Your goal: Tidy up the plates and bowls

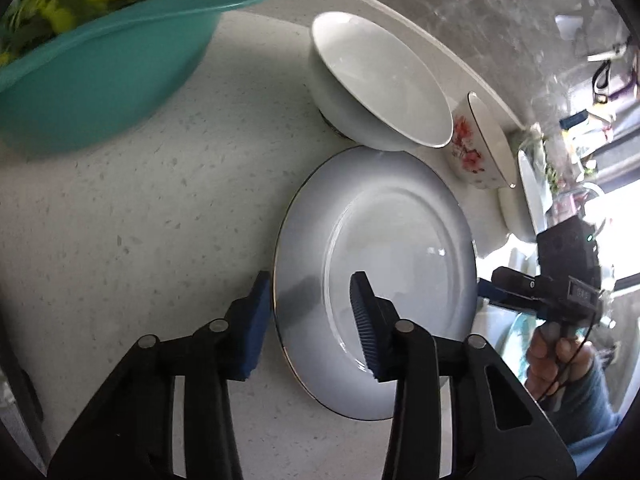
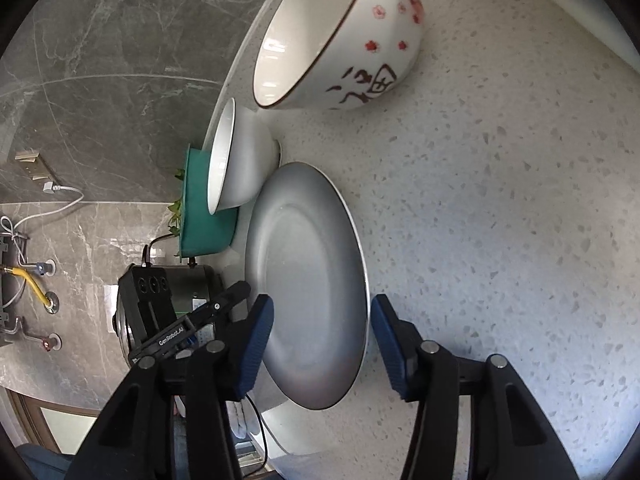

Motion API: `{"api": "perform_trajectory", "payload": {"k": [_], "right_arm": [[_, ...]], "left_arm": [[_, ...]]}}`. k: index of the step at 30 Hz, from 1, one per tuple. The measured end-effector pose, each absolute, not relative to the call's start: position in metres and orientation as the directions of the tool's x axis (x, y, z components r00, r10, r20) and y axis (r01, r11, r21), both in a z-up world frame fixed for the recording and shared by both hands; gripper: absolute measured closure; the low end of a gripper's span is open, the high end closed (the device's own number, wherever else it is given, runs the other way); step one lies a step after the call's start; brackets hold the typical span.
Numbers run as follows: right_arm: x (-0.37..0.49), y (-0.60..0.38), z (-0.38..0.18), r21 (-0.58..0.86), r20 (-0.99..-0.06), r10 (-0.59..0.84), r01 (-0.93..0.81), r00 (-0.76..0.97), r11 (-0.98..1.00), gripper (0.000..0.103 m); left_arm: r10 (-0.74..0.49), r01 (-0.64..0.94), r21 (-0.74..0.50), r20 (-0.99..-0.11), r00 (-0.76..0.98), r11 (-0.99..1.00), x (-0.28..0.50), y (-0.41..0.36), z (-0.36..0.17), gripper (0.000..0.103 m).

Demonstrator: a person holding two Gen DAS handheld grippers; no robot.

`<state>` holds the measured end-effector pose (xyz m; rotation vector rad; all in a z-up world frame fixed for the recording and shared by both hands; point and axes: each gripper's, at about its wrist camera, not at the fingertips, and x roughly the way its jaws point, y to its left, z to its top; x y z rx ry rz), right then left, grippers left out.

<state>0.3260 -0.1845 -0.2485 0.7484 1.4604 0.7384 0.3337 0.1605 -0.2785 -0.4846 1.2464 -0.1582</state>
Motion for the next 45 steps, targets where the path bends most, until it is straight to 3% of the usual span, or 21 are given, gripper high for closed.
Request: {"api": "perform_trajectory", "payload": {"k": [11, 13, 16, 20, 24, 45], "right_arm": [[0.33, -0.189, -0.256, 0.778, -0.625, 0.78, 0.045, -0.035, 0.626, 0.09], [0.331, -0.189, -0.256, 0.768, -0.638, 0.769, 0.038, -0.039, 0.639, 0.09], [0.33, -0.188, -0.254, 0.757, -0.653, 0.757, 0.027, -0.03, 0.653, 0.09], [0.329, -0.186, -0.251, 0.748, -0.663, 0.748, 0.024, -0.017, 0.663, 0.09], [0.329, -0.187, -0.251, 0.749, -0.662, 0.75, 0.023, -0.014, 0.662, 0.09], [0.291, -0.187, -0.22, 0.701, -0.712, 0.702, -0.051, 0.003, 0.711, 0.089]], "left_arm": [[-0.358, -0.127, -0.413, -0.879, 0.316, 0.902, 0.333, 0.158, -0.277, 0.068], [-0.346, -0.125, -0.4, -0.884, 0.314, 0.908, 0.331, 0.158, -0.276, 0.069], [-0.31, -0.124, -0.36, -0.9, 0.305, 0.925, 0.331, 0.156, -0.276, 0.08], [-0.287, -0.108, -0.334, -0.907, 0.309, 0.936, 0.326, 0.153, -0.275, 0.081], [-0.344, -0.127, -0.398, -0.884, 0.315, 0.908, 0.318, 0.161, -0.278, 0.085], [-0.339, -0.092, -0.39, -0.878, 0.338, 0.916, 0.272, 0.149, -0.258, 0.085]]}}
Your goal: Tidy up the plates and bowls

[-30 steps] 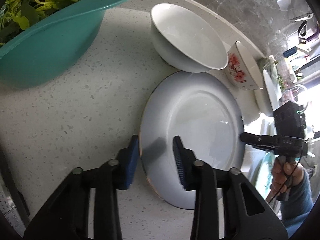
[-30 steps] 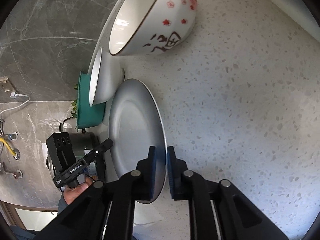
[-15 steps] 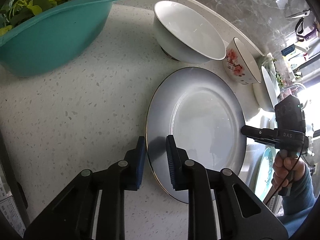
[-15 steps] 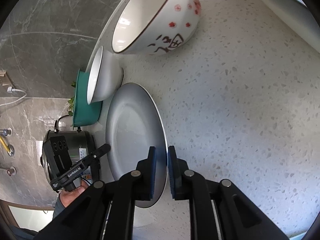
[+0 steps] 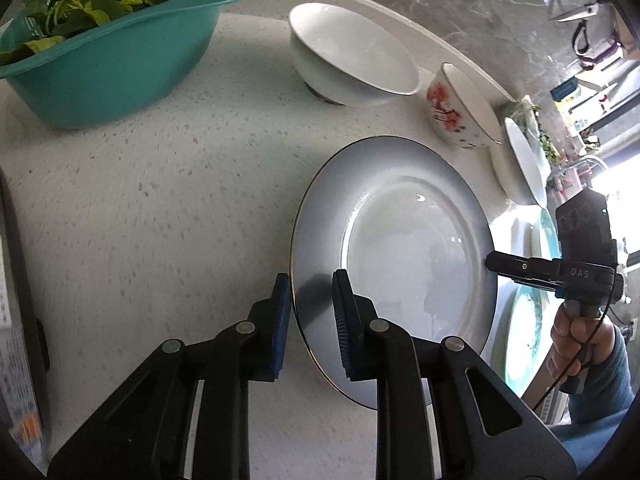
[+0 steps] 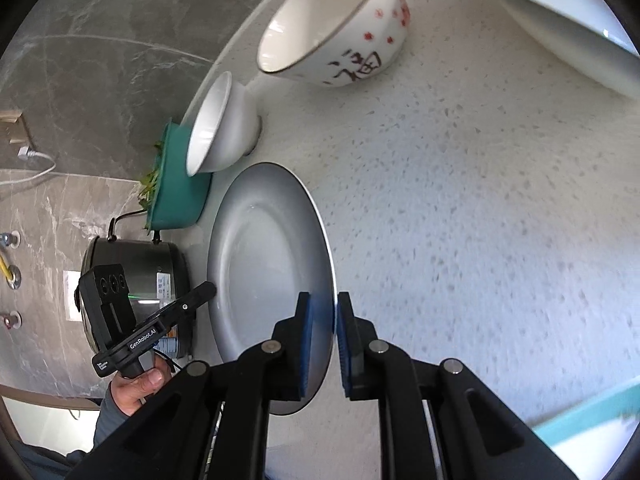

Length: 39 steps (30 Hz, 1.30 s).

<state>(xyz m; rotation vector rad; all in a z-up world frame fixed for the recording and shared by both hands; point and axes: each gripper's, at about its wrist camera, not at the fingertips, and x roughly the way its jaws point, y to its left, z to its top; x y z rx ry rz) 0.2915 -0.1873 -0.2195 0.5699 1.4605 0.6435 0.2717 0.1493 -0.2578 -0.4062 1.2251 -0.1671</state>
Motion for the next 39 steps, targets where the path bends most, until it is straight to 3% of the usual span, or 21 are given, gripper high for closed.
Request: {"api": "perform_trajectory", "payload": {"k": [9, 18, 39], "right_arm": [[0.25, -0.203, -0.196, 0.684, -0.725, 0.686, -0.059, 0.055, 0.728, 0.088], [0.201, -0.213, -0.212, 0.635, -0.771, 0.636, -0.029, 0.042, 0.772, 0.087], [0.181, -0.206, -0.219, 0.53, -0.841, 0.531, -0.043, 0.105, 0.847, 0.081]], "left_arm": [[-0.349, -0.02, -0.379, -0.871, 0.345, 0.925, 0.226, 0.135, -0.231, 0.085], [-0.367, 0.038, -0.371, -0.89, 0.272, 0.928, 0.181, 0.122, -0.244, 0.085], [-0.336, 0.133, -0.311, -0.9, 0.276, 0.941, 0.19, 0.101, -0.266, 0.082]]}}
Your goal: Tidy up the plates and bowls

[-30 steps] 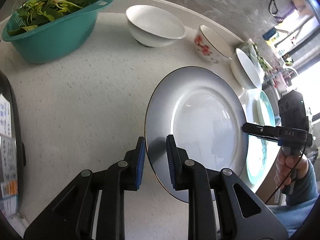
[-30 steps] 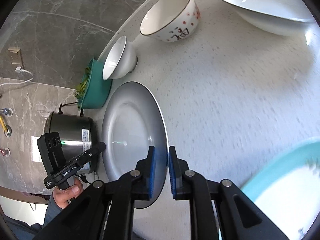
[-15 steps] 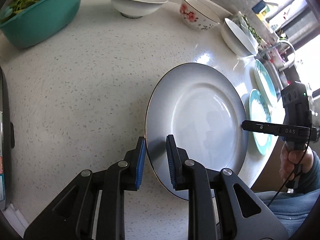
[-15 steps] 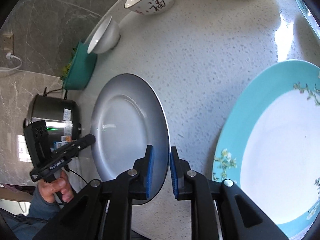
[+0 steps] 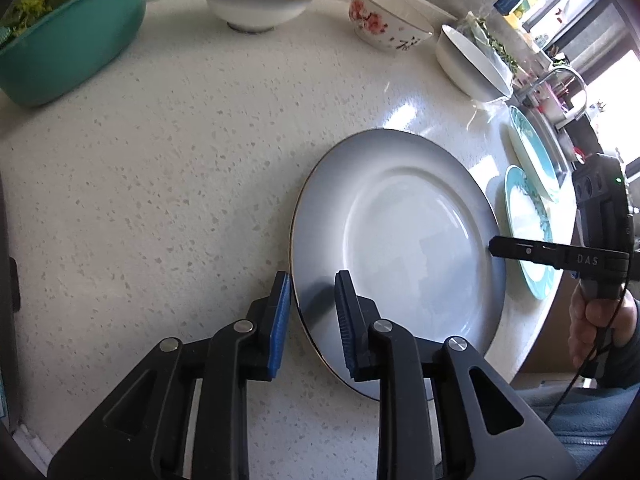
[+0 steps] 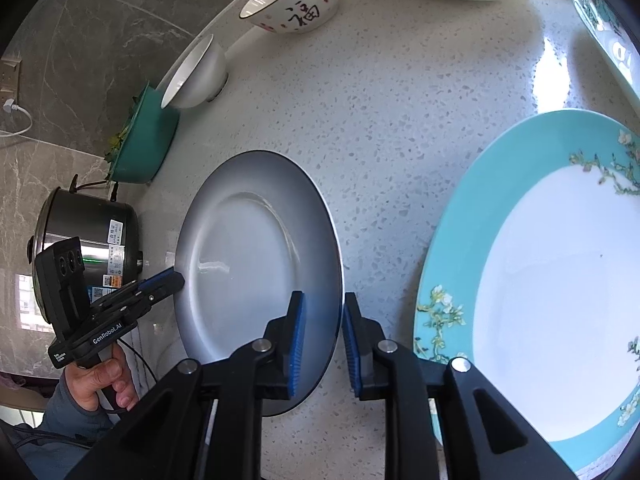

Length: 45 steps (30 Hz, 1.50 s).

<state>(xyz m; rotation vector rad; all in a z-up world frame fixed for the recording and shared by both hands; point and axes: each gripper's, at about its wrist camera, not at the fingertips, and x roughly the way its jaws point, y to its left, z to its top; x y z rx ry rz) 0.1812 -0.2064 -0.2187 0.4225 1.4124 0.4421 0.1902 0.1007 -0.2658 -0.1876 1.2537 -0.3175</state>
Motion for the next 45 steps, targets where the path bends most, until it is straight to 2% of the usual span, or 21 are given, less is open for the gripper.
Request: {"api": "perform_trajectory", "payload": {"k": [2, 3, 5, 7, 9, 10, 12, 13, 14, 19, 22, 25, 27, 30, 32, 34, 36, 38, 40, 42, 45], "right_arm": [[0.18, -0.206, -0.218, 0.525, -0.843, 0.526, -0.041, 0.114, 0.85, 0.079], [0.179, -0.207, -0.218, 0.521, -0.845, 0.522, -0.036, 0.121, 0.853, 0.074], [0.175, -0.211, -0.212, 0.514, -0.847, 0.512, -0.026, 0.144, 0.857, 0.063], [0.171, -0.217, -0.202, 0.511, -0.844, 0.505, -0.018, 0.18, 0.859, 0.054], [0.164, -0.231, -0.185, 0.528, -0.827, 0.514, 0.002, 0.228, 0.849, 0.045], [0.16, -0.239, -0.177, 0.544, -0.813, 0.524, 0.011, 0.253, 0.839, 0.04], [0.149, -0.263, -0.158, 0.604, -0.757, 0.562, 0.029, 0.332, 0.796, 0.015], [0.142, -0.276, -0.149, 0.636, -0.722, 0.58, 0.031, 0.377, 0.771, 0.01], [0.135, -0.292, -0.141, 0.667, -0.684, 0.594, 0.034, 0.423, 0.744, 0.001], [0.105, -0.376, -0.14, 0.752, -0.595, 0.598, 0.112, 0.537, 0.649, 0.0], [0.097, -0.413, -0.155, 0.78, -0.576, 0.594, 0.159, 0.562, 0.606, 0.0], [0.086, -0.444, -0.177, 0.791, -0.57, 0.592, 0.184, 0.569, 0.583, 0.007], [0.082, -0.457, -0.191, 0.814, -0.553, 0.616, 0.207, 0.561, 0.543, 0.02], [0.079, -0.468, -0.21, 0.839, -0.528, 0.653, 0.215, 0.542, 0.5, 0.034], [0.08, -0.469, -0.219, 0.851, -0.513, 0.681, 0.207, 0.523, 0.483, 0.037], [0.081, -0.468, -0.224, 0.858, -0.504, 0.695, 0.204, 0.513, 0.471, 0.038], [0.081, -0.468, -0.23, 0.862, -0.5, 0.706, 0.207, 0.502, 0.463, 0.038], [0.079, -0.47, -0.235, 0.865, -0.495, 0.71, 0.21, 0.501, 0.456, 0.044], [0.077, -0.472, -0.237, 0.865, -0.495, 0.708, 0.212, 0.503, 0.454, 0.047], [0.075, -0.474, -0.237, 0.868, -0.49, 0.706, 0.212, 0.511, 0.449, 0.047], [0.07, -0.478, -0.236, 0.87, -0.487, 0.7, 0.215, 0.522, 0.444, 0.047]], "left_arm": [[-0.333, 0.133, -0.307, -0.898, 0.288, 0.942, 0.189, 0.101, -0.263, 0.082], [-0.332, 0.133, -0.305, -0.895, 0.299, 0.943, 0.189, 0.102, -0.259, 0.08], [-0.308, 0.138, -0.277, -0.891, 0.332, 0.951, 0.19, 0.103, -0.247, 0.069], [-0.32, 0.153, -0.283, -0.865, 0.386, 0.947, 0.192, 0.103, -0.227, 0.023], [-0.373, 0.19, -0.321, -0.827, 0.421, 0.928, 0.197, 0.097, -0.208, 0.004], [-0.411, 0.226, -0.345, -0.81, 0.418, 0.911, 0.202, 0.089, -0.198, 0.0], [-0.459, 0.287, -0.368, -0.798, 0.39, 0.884, 0.21, 0.068, -0.184, 0.0], [-0.481, 0.325, -0.375, -0.796, 0.367, 0.868, 0.215, 0.052, -0.177, 0.0], [-0.495, 0.357, -0.375, -0.794, 0.353, 0.856, 0.217, 0.039, -0.172, 0.0], [-0.51, 0.552, -0.271, -0.79, 0.34, 0.788, 0.217, -0.046, -0.155, 0.0], [-0.493, 0.56, -0.278, -0.825, 0.277, 0.78, 0.224, -0.087, -0.166, 0.0], [-0.479, 0.514, -0.34, -0.862, 0.163, 0.787, 0.241, -0.124, -0.192, 0.001], [-0.45, 0.495, -0.339, -0.885, 0.12, 0.8, 0.252, -0.143, -0.207, 0.002], [-0.421, 0.53, -0.31, -0.901, 0.1, 0.789, 0.26, -0.161, -0.22, 0.015], [-0.408, 0.552, -0.304, -0.91, 0.071, 0.776, 0.265, -0.17, -0.229, 0.016], [-0.396, 0.562, -0.305, -0.917, 0.045, 0.769, 0.272, -0.174, -0.234, 0.029], [-0.394, 0.581, -0.302, -0.918, 0.035, 0.756, 0.273, -0.175, -0.235, 0.029], [-0.396, 0.59, -0.309, -0.918, 0.02, 0.746, 0.276, -0.175, -0.239, 0.03], [-0.388, 0.588, -0.314, -0.922, -0.001, 0.745, 0.281, -0.178, -0.245, 0.037], [-0.38, 0.595, -0.317, -0.925, -0.02, 0.739, 0.282, -0.182, -0.25, 0.037], [-0.379, 0.598, -0.331, -0.924, -0.048, 0.73, 0.28, -0.186, -0.257, 0.051]]}}
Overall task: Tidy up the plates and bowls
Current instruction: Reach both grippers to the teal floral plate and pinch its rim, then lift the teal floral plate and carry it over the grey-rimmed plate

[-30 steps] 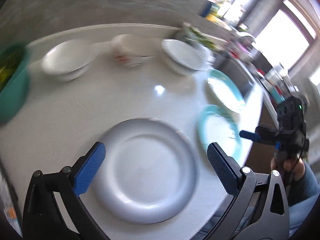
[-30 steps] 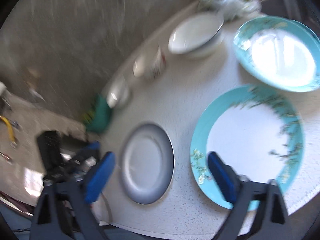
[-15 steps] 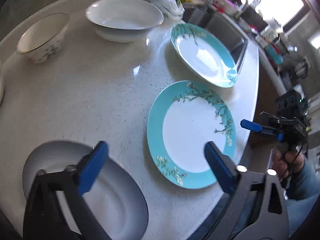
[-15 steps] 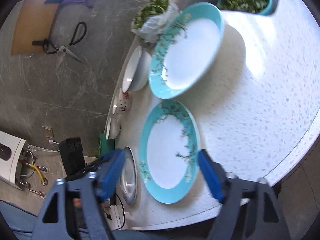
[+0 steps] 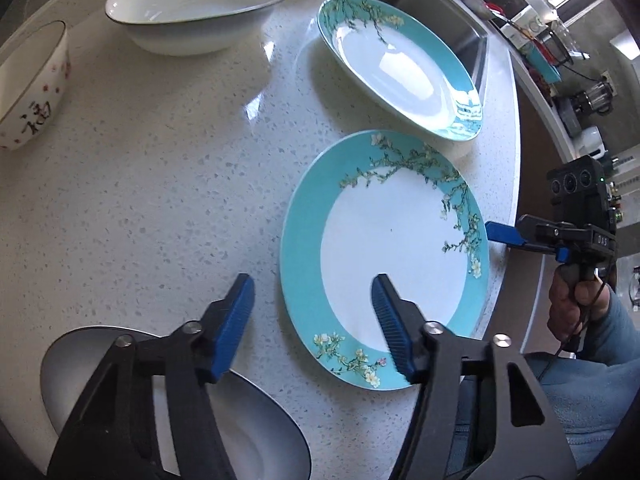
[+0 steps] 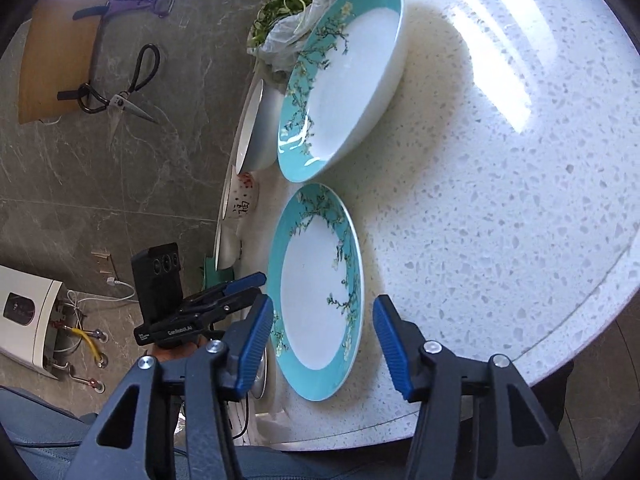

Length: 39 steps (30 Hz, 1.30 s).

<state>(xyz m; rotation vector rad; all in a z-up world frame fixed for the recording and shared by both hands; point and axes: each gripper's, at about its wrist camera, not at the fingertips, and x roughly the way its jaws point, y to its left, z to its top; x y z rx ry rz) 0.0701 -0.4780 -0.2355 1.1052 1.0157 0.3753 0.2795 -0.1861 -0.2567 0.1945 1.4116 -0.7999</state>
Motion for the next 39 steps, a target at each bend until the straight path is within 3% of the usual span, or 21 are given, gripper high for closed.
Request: {"api": "perform_trajectory", "payload": {"k": [13, 17, 20, 23, 39], "right_arm": [[0.086, -0.466, -0.239, 0.863, -0.501, 0.727, 0.212, 0.47, 0.458, 0.055], [0.091, -0.464, -0.241, 0.816, -0.576, 0.701, 0.247, 0.422, 0.522, 0.075], [0.094, -0.46, -0.241, 0.793, -0.608, 0.687, 0.254, 0.399, 0.554, 0.081], [0.094, -0.462, -0.246, 0.782, -0.623, 0.678, 0.279, 0.39, 0.558, 0.094], [0.102, -0.459, -0.24, 0.746, -0.666, 0.651, 0.322, 0.366, 0.582, 0.093]], "left_arm": [[-0.4, 0.578, -0.375, -0.912, -0.091, 0.725, 0.282, -0.188, -0.273, 0.073], [-0.377, 0.588, -0.352, -0.922, -0.085, 0.728, 0.282, -0.185, -0.27, 0.08], [-0.362, 0.594, -0.33, -0.93, -0.069, 0.734, 0.279, -0.184, -0.27, 0.084], [-0.36, 0.594, -0.325, -0.931, -0.063, 0.736, 0.278, -0.183, -0.269, 0.085], [-0.339, 0.592, -0.288, -0.941, -0.027, 0.753, 0.272, -0.18, -0.264, 0.086]]}}
